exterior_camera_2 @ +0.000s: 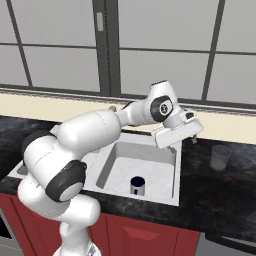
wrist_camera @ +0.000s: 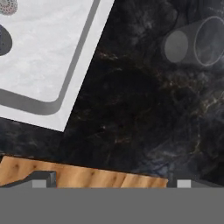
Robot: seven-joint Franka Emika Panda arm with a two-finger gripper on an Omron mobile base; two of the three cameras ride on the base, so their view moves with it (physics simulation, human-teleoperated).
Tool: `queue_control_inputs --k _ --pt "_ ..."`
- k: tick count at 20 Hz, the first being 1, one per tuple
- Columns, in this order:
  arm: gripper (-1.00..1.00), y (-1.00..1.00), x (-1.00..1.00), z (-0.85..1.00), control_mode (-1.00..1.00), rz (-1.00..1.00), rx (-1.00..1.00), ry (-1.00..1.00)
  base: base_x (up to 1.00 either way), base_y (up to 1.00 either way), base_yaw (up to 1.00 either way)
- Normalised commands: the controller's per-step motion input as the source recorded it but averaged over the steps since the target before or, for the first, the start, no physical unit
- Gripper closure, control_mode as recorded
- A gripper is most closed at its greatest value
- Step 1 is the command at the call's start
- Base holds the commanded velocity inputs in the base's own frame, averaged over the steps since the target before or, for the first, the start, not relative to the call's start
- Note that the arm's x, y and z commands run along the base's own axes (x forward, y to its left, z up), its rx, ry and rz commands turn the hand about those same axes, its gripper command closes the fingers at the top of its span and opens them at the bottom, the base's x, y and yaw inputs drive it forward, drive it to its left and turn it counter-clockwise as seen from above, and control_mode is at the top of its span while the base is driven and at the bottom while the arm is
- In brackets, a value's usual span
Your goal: Move any existing items from the left basin to the right basin for drying. Then move the glass cup from the counter to the left basin of the sink for washing.
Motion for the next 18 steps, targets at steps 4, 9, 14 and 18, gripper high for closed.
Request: queue_control_inputs --k 4,9,14,18 --pt "-1.0 -0.14 0.36 -0.3 -1.0 0.03 0.0 -0.08 0.0 0.0 0.0" --pt "-1.0 -0.19 0.34 -0.2 -1.0 0.0 0.0 -0.07 0.0 0.0 0.0" --pt "-1.0 -0.17 0.3 -0.12 -1.0 0.0 0.0 -0.02 0.0 0.0 0.0" --pt "-1.0 -0.25 0.23 -0.05 -1.0 0.0 0.0 0.0 0.0 0.0 0.0"
